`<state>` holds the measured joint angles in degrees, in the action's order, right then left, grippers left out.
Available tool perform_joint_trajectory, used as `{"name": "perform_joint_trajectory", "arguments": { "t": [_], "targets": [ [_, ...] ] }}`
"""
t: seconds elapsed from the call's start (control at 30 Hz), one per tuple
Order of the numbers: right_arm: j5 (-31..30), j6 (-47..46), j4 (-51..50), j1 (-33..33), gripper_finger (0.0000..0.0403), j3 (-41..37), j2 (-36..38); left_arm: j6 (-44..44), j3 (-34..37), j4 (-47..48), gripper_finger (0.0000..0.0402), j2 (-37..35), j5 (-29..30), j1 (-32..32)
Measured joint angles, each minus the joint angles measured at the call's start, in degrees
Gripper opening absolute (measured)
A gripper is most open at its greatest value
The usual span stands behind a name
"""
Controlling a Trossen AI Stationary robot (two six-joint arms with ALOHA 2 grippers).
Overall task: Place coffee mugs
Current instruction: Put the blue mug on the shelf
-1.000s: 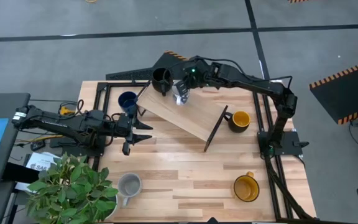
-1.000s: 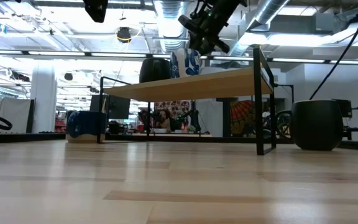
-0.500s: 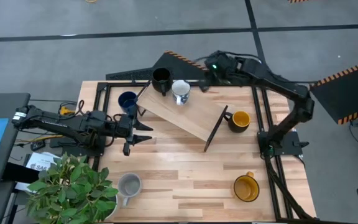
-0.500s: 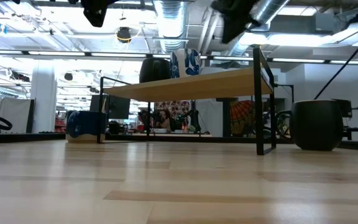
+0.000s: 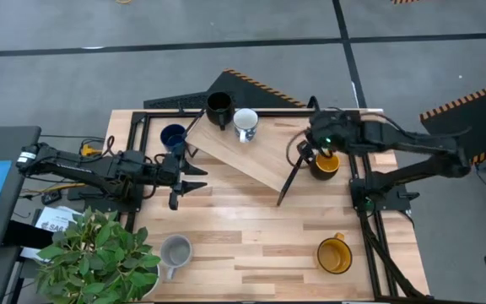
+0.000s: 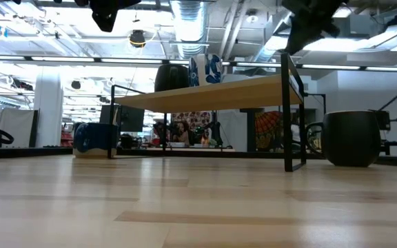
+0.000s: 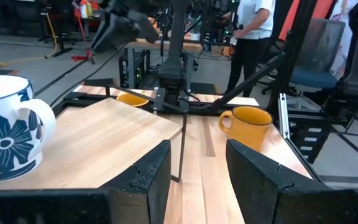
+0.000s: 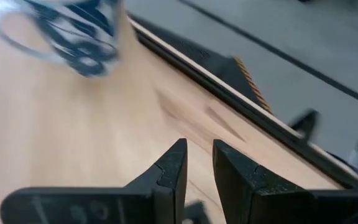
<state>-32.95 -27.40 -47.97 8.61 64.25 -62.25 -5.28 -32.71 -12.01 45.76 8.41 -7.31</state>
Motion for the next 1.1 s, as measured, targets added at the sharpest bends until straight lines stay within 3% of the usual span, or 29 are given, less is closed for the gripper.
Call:
{"name": "perform_joint_trajectory", "arguments": {
  "t": [0.2, 0.37, 0.43, 0.6, 0.73, 0.97, 1.1],
  "targets": [
    [-0.2, 4.18, 18.19, -4.08, 0.0103, -10.87, 7.03, 1.31, 0.0, 0.6, 0.014, 1.73, 0.11, 0.0],
    [-0.17, 7.04, 27.0, -5.94, 0.0103, -14.7, 8.88, 6.5, -1.79, -4.52, 0.014, 4.83, 8.63, 0.92],
    [-0.18, 8.37, 28.45, -6.4, 0.0103, -15.53, 9.06, 7.84, -6.6, 2.87, 0.014, 5.6, 12.67, 2.64],
    [-0.18, 9.21, 28.74, -6.26, 0.0103, -15.87, 8.65, 0.96, -24.39, 38.96, 0.014, 10.5, 24.98, 8.6],
    [-0.16, 10.8, 28.76, -6.28, 0.0103, -15.87, 8.58, -7.03, -33.99, 59.63, 0.014, 14.67, 26.23, 14.31],
    [-0.13, 10.84, 28.44, -6.32, 0.0103, -15.87, 8.52, -16.76, -34.35, 80.12, 0.014, 17.51, 23.83, 21.73],
    [-0.05, 10.82, 28.43, -6.35, 0.0103, -15.87, 8.52, -18.4, -30.21, 81.3, 0.014, 17.3, 22.72, 23.34]
  ]
}}
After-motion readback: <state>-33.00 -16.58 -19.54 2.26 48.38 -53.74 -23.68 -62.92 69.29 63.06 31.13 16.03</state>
